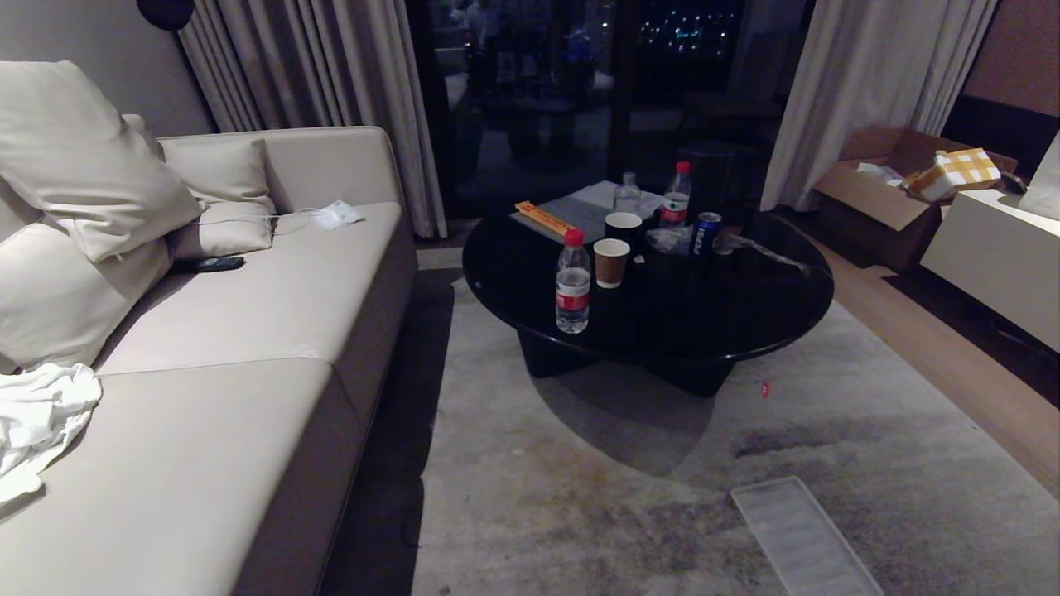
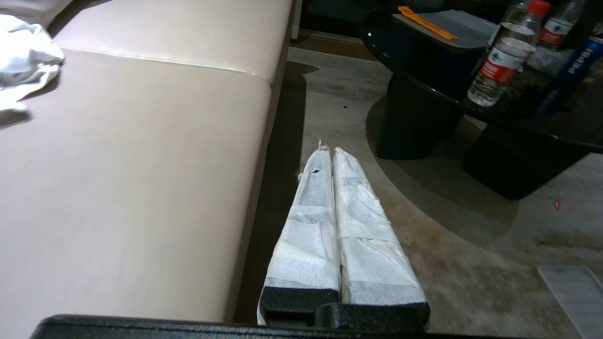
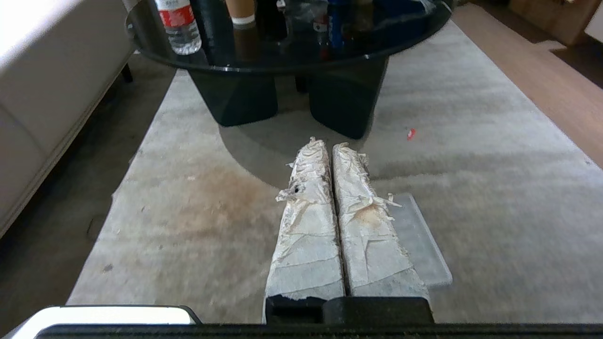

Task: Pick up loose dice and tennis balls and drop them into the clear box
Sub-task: Close the lid

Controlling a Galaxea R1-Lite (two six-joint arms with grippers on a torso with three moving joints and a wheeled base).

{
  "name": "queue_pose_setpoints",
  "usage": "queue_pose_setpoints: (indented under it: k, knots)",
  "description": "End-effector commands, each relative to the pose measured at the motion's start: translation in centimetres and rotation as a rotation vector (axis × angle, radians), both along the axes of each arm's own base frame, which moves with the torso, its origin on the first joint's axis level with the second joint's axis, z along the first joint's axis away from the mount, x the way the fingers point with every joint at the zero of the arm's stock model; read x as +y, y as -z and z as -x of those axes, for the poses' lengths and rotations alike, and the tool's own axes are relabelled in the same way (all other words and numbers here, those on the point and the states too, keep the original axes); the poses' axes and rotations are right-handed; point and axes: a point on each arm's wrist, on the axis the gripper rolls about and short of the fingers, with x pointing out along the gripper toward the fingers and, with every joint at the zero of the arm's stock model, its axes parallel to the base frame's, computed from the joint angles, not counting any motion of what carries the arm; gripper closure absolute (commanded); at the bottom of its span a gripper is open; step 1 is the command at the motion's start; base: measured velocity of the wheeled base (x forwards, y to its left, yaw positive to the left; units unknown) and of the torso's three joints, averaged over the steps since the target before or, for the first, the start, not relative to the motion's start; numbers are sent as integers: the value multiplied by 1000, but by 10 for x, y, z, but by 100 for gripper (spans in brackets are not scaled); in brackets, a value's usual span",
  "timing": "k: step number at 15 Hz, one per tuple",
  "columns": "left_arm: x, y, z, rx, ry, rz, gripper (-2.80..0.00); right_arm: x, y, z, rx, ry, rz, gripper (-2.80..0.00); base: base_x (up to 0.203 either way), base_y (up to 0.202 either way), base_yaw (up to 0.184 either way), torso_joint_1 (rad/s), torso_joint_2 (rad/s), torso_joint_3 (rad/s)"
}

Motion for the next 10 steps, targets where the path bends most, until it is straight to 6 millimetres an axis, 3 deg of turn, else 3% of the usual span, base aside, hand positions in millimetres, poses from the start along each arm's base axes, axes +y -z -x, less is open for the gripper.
queue_pose_setpoints:
  k: [1,10]
  knots:
    - [0,0,0,1,-1,1,0,0,0,0,1,-2,0,0,185,0,4,2,4,0]
    - [0,0,0,1,-1,1,0,0,0,0,1,-2,0,0,184,0,0,3,1,2]
